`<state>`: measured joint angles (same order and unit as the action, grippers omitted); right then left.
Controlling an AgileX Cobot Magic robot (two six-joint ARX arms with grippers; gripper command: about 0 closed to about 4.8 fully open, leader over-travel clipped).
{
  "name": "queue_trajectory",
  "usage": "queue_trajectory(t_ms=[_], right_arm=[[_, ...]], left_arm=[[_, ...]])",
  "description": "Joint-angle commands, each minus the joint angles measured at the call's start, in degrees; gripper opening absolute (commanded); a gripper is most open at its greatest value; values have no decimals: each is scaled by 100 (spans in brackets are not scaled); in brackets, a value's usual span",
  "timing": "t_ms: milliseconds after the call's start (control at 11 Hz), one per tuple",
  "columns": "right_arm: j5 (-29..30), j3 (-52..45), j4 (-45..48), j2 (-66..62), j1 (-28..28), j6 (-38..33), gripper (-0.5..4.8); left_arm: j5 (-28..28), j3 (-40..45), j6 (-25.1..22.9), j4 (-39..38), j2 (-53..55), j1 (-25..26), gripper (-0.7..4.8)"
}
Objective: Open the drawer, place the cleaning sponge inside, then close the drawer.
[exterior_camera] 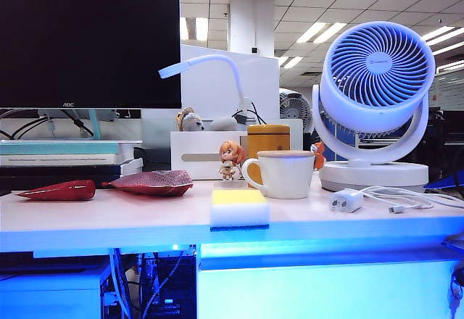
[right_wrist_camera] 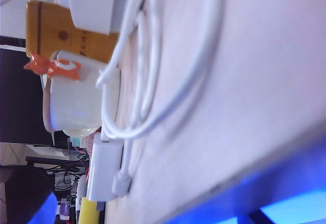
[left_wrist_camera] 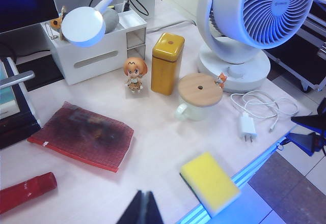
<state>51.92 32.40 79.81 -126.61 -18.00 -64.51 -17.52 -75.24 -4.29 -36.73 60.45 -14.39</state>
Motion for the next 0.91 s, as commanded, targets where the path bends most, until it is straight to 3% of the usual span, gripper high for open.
queue_trajectory(t_ms=[91, 454, 908], right_arm=[[120, 273, 87, 15, 9, -2, 479], [741, 404, 129, 68, -9, 24, 479], [804, 201, 131, 448, -17, 98, 479]], left_arm=[[-11, -35, -22, 42, -11, -2, -6], [-11, -35, -22, 39, -13, -2, -6], [-13, -35, -22, 39, -11, -2, -6]])
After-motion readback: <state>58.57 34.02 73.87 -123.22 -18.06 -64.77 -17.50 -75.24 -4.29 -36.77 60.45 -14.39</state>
